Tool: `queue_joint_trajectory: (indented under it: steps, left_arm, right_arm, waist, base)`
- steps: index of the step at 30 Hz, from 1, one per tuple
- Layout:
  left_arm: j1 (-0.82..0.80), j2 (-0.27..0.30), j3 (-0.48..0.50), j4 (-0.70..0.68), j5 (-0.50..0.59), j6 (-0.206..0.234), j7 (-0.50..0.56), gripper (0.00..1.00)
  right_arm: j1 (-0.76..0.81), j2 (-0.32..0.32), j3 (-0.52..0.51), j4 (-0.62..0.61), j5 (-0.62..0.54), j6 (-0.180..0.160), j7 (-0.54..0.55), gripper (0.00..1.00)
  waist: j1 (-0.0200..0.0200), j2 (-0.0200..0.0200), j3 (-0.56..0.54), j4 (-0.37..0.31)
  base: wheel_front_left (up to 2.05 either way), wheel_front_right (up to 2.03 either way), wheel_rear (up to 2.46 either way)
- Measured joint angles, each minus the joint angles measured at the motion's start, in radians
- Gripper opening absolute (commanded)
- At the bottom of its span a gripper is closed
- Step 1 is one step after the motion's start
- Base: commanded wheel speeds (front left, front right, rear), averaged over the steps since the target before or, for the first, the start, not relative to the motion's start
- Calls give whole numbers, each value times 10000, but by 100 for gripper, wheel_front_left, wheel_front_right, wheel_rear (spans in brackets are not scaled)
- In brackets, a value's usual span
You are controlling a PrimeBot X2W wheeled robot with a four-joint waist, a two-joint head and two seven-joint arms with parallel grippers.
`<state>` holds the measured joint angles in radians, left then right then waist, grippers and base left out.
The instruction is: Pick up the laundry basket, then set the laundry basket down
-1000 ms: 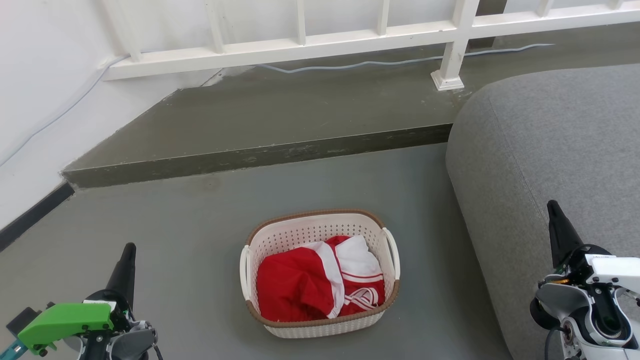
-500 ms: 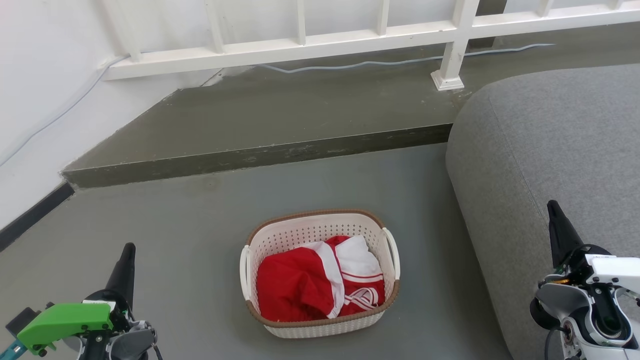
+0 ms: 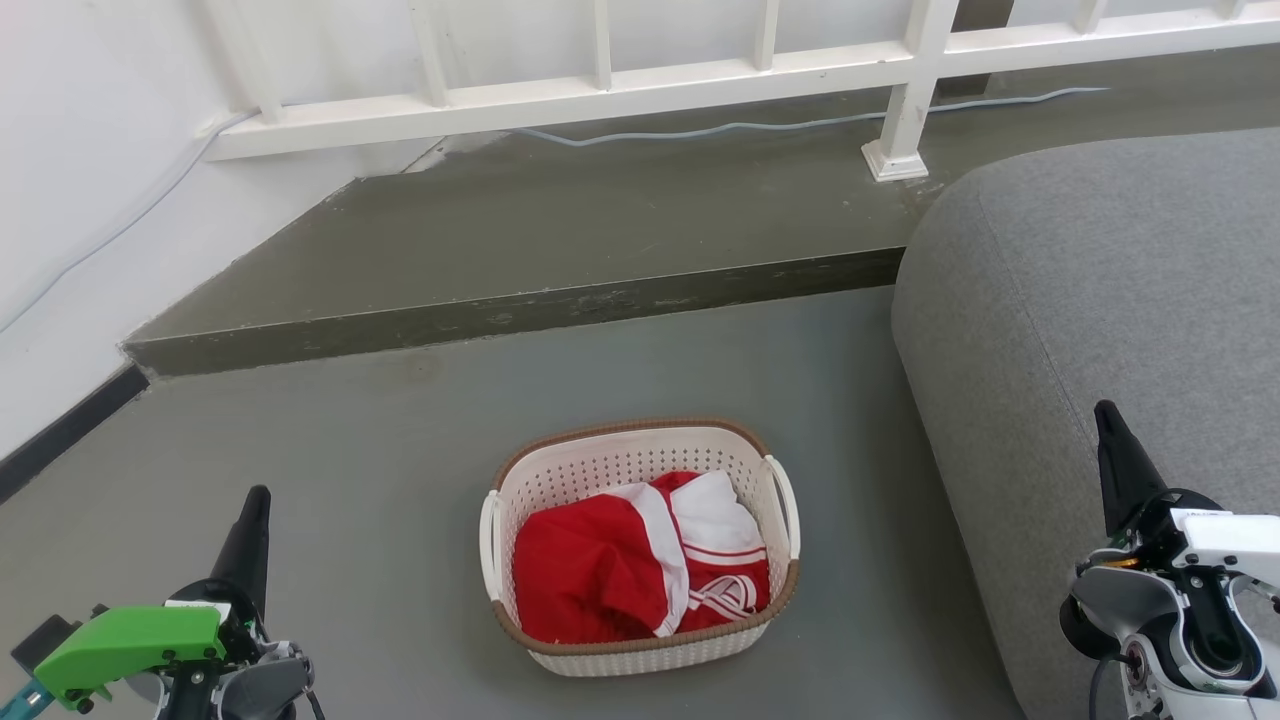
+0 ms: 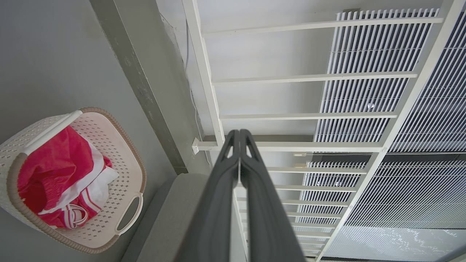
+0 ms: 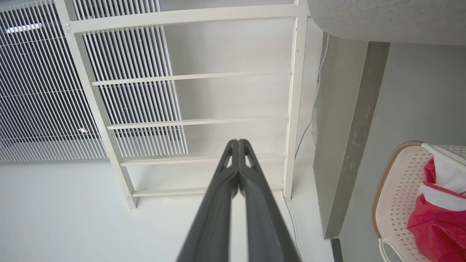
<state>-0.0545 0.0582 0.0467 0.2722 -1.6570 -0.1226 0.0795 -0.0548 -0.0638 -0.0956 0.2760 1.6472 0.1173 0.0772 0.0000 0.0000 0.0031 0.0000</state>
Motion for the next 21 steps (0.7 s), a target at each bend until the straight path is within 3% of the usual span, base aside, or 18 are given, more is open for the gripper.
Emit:
queue_joint_trajectory:
  steps: [21]
  left_arm:
    - [-1, -8, 12, 0, 29, 0, 2, 0]
  right_arm:
    - [0, 8, -12, 0, -4, 2, 0, 0]
  waist:
    - [0, 0, 0, 0]
  base:
    - [0, 0, 0]
